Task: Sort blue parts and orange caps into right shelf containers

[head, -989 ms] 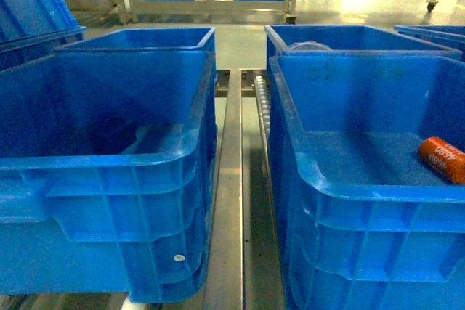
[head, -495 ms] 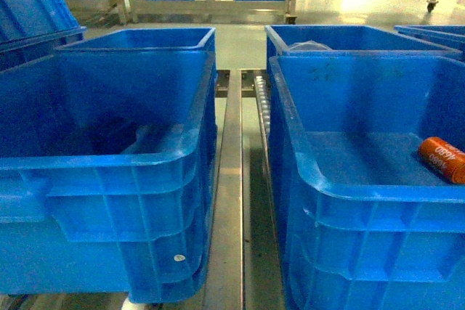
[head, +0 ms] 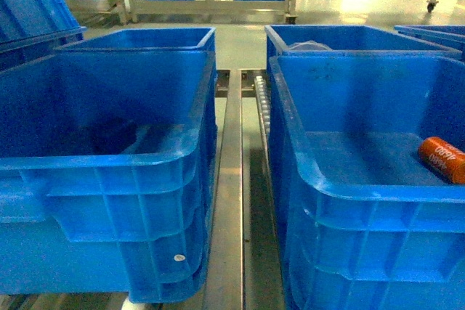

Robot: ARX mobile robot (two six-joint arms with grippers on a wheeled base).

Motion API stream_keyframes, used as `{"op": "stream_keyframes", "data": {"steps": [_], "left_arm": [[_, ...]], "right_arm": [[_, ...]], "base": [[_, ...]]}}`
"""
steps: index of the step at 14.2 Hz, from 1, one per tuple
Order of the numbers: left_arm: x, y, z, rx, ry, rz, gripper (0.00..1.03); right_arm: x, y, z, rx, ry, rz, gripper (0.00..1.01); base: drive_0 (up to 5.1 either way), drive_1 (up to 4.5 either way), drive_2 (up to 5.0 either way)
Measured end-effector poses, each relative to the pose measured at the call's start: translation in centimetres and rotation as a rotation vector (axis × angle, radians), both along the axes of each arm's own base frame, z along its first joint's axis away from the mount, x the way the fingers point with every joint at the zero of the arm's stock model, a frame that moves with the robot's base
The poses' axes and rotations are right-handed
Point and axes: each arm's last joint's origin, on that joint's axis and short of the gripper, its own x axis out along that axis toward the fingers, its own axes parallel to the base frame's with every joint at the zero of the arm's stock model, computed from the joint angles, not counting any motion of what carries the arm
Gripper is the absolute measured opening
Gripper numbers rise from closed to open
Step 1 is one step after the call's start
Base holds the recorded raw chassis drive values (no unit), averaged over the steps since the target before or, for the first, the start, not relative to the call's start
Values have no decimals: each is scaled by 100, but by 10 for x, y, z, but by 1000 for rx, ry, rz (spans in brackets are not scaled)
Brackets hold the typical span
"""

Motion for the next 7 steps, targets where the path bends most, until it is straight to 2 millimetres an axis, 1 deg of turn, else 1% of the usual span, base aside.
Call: {"op": "stream_keyframes", "data": {"steps": [5, 6, 7], "left_arm": [[-7, 0, 0, 0, 0, 0, 2], [-8, 0, 0, 0, 0, 0, 2], [-9, 0, -1, 0, 0, 3, 2]], "right_arm": [[-6, 0, -1, 0, 1, 0, 1], [-9, 0, -2, 0, 17, 0, 1], [-16, 0, -7, 1, 45, 2, 1]], "base": [[0, 0, 0], [0, 0, 0], [0, 0, 0]]}}
